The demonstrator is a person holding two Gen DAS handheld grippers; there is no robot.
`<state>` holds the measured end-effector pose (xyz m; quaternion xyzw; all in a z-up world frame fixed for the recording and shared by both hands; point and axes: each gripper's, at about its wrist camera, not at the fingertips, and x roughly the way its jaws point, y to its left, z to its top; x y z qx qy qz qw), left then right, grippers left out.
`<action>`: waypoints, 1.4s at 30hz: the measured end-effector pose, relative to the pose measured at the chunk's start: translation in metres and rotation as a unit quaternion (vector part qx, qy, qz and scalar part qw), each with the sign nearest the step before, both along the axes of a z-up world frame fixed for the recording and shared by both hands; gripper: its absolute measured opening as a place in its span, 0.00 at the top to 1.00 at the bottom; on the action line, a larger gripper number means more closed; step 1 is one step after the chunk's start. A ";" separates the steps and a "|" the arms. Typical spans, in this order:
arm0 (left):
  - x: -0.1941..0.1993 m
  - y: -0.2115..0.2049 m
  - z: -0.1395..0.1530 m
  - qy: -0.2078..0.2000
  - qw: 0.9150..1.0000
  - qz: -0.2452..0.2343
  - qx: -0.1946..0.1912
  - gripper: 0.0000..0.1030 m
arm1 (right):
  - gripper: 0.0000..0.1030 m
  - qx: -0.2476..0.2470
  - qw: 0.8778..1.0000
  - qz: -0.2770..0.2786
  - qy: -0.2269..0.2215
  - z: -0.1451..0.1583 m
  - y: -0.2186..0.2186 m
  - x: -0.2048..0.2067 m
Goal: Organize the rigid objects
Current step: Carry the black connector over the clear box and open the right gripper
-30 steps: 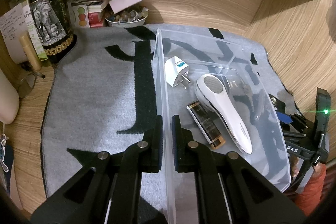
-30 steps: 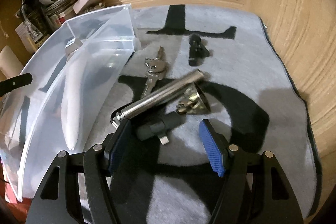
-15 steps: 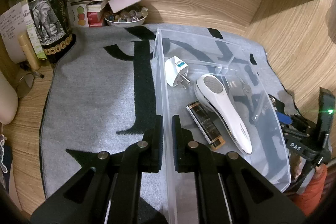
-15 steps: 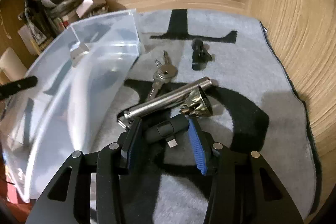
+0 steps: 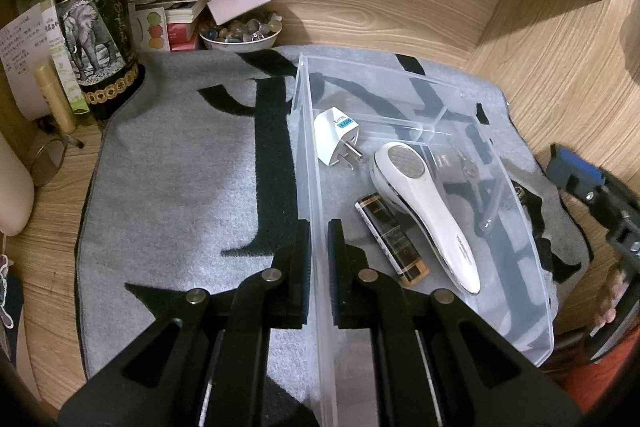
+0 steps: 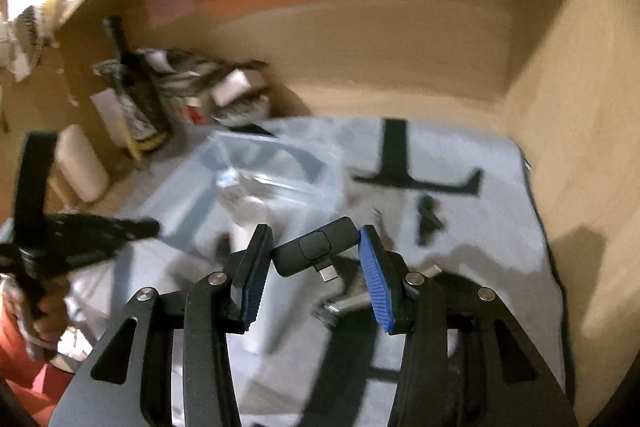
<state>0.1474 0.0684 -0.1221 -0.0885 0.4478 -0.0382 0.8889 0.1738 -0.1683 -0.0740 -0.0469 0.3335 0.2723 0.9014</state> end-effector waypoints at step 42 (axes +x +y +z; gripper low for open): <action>0.000 0.003 -0.001 -0.002 1.000 -0.002 -0.014 0.92 | 0.52 -0.101 0.990 0.096 0.007 -0.009 0.081 -0.006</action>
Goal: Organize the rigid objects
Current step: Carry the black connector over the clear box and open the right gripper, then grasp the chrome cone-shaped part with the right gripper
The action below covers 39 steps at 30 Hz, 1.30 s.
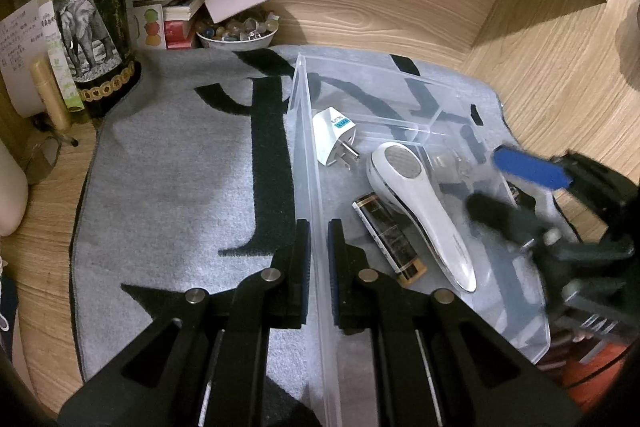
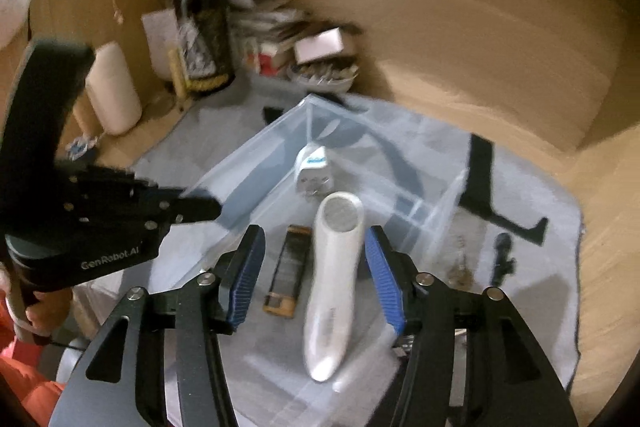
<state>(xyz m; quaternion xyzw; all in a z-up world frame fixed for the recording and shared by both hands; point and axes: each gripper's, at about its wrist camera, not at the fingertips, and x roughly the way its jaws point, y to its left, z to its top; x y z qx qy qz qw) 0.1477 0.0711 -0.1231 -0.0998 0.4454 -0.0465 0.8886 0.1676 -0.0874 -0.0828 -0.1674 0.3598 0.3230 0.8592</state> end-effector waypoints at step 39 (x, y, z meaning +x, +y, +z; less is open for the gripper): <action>-0.005 0.003 -0.001 0.003 1.000 0.000 0.006 0.92 | 0.51 -0.004 0.977 -0.194 0.089 -0.068 -0.132 0.046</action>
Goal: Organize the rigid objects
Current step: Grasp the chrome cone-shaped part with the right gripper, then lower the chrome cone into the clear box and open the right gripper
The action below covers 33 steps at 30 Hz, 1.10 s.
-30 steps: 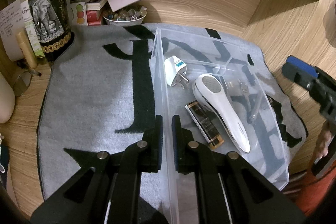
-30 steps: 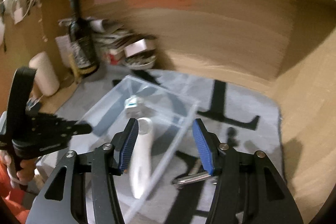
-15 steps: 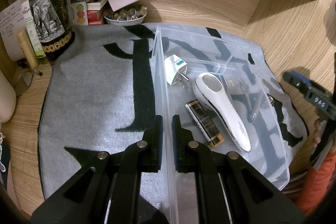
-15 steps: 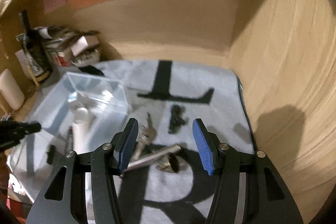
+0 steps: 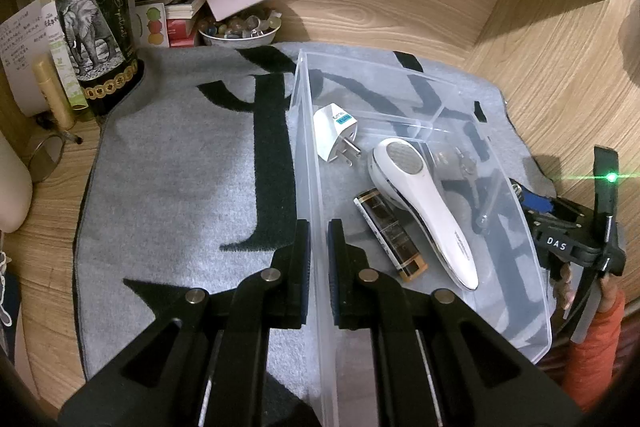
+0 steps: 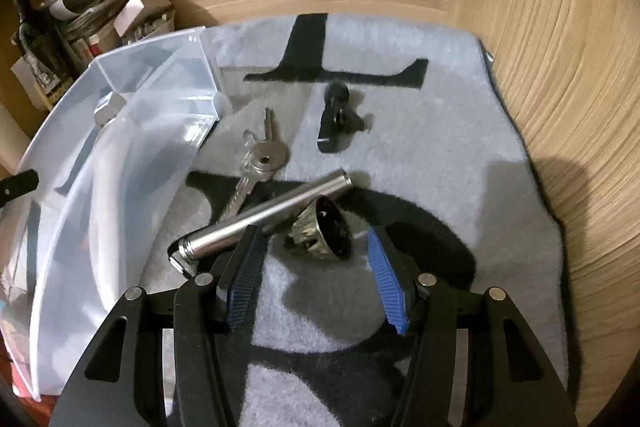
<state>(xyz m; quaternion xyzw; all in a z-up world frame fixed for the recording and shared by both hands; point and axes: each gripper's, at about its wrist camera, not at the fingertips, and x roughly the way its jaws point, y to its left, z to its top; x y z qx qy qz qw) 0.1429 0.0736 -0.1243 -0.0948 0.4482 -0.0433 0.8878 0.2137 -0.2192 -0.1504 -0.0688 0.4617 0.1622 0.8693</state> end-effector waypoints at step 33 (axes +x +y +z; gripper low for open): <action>-0.002 -0.001 0.000 -0.002 1.000 0.001 -0.003 0.92 | 0.67 0.038 0.988 0.075 -0.131 0.085 0.050 -0.032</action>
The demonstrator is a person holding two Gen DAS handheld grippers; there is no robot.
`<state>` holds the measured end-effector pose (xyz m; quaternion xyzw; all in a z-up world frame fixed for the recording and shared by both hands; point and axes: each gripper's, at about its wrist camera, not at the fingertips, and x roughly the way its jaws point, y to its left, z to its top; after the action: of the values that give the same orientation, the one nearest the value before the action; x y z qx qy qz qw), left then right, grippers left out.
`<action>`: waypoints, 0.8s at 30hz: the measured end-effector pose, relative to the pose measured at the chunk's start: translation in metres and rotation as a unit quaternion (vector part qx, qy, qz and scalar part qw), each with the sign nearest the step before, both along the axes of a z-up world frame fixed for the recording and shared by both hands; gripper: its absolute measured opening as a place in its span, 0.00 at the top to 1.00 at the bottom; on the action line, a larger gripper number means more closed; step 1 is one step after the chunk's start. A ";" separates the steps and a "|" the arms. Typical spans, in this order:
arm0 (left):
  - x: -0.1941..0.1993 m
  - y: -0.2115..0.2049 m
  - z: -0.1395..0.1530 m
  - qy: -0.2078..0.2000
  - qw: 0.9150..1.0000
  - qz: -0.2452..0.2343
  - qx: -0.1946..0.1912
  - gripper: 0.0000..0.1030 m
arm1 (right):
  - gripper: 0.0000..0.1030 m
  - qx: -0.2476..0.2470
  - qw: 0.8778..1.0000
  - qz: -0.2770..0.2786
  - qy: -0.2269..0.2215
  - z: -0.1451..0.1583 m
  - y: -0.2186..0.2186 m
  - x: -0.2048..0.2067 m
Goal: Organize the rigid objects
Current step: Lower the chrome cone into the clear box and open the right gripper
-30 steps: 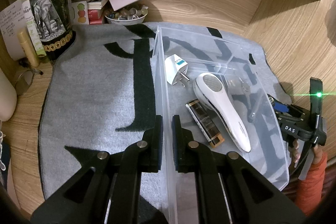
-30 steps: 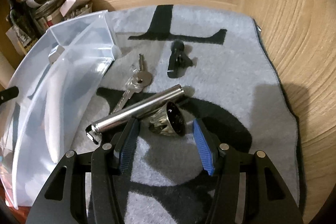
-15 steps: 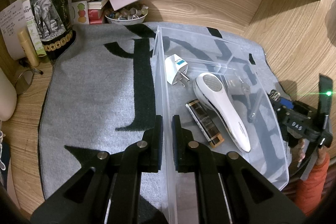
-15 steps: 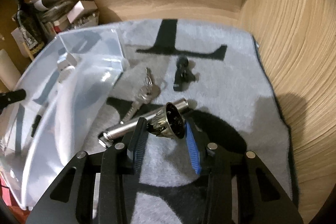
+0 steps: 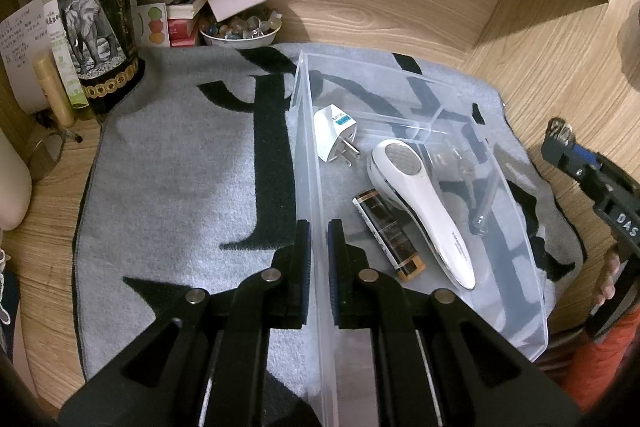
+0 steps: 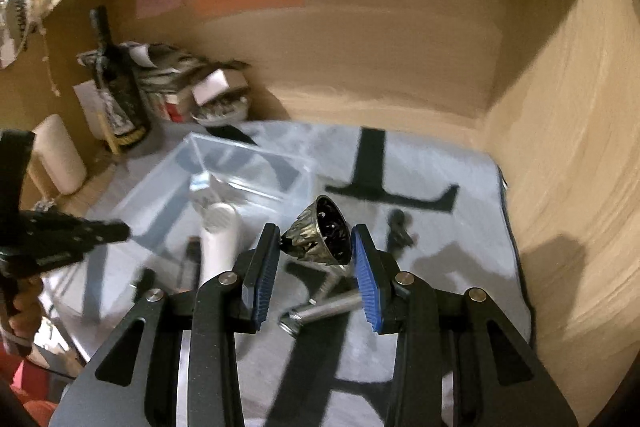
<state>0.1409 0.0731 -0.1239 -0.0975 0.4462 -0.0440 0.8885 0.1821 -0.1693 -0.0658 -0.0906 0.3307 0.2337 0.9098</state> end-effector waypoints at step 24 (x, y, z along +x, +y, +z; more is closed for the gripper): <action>0.000 -0.002 0.001 -0.002 1.000 -0.001 -0.002 0.92 | 0.67 -0.045 0.987 0.145 0.045 -0.031 0.095 -0.015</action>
<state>0.1412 0.0712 -0.1224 -0.0991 0.4447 -0.0458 0.8890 0.1675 -0.0738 -0.0967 -0.1676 0.3648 0.3515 0.8457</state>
